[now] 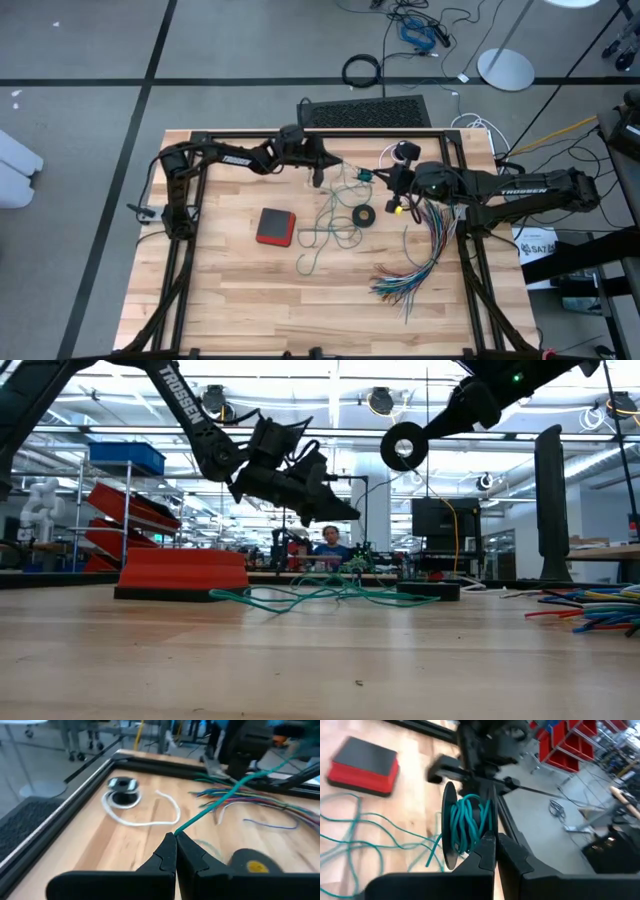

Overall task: Coiling cords
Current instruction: Coil the green wire cable on the spool

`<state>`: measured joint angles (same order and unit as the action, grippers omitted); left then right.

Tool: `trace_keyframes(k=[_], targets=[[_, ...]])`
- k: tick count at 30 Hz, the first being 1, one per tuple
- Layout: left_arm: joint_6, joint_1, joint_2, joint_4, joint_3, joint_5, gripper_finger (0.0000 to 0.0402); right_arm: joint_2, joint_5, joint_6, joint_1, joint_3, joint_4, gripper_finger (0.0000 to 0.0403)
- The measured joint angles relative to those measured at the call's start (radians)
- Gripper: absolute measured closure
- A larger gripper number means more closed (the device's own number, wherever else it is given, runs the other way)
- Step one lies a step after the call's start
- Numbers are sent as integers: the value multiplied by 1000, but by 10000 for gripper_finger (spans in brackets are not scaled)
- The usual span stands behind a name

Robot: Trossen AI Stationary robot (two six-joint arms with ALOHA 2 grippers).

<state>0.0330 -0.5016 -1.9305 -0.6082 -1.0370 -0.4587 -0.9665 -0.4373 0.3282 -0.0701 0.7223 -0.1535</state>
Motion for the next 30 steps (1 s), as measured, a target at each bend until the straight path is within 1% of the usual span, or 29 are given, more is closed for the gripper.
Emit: trace_keyframes(k=[4, 14, 19, 22, 26, 30], targets=[[0, -20, 0, 29, 0, 3, 401, 0, 50, -4, 0, 0, 15, 403], [-2, -23, 0, 27, -2, -3, 401, 0, 48, -3, -2, 0, -106, 403], [-28, -23, -2, 33, -35, -46, 402, -13, 38, 17, -13, 0, -148, 403], [-51, -23, -2, 89, -74, -80, 402, -41, -18, 58, -14, 0, -170, 403], [-52, -22, -2, 164, -112, -124, 402, -82, -133, 117, -14, 0, -175, 403], [-53, -16, -2, 204, -137, -139, 402, -115, -217, 152, -14, 0, -159, 403]])
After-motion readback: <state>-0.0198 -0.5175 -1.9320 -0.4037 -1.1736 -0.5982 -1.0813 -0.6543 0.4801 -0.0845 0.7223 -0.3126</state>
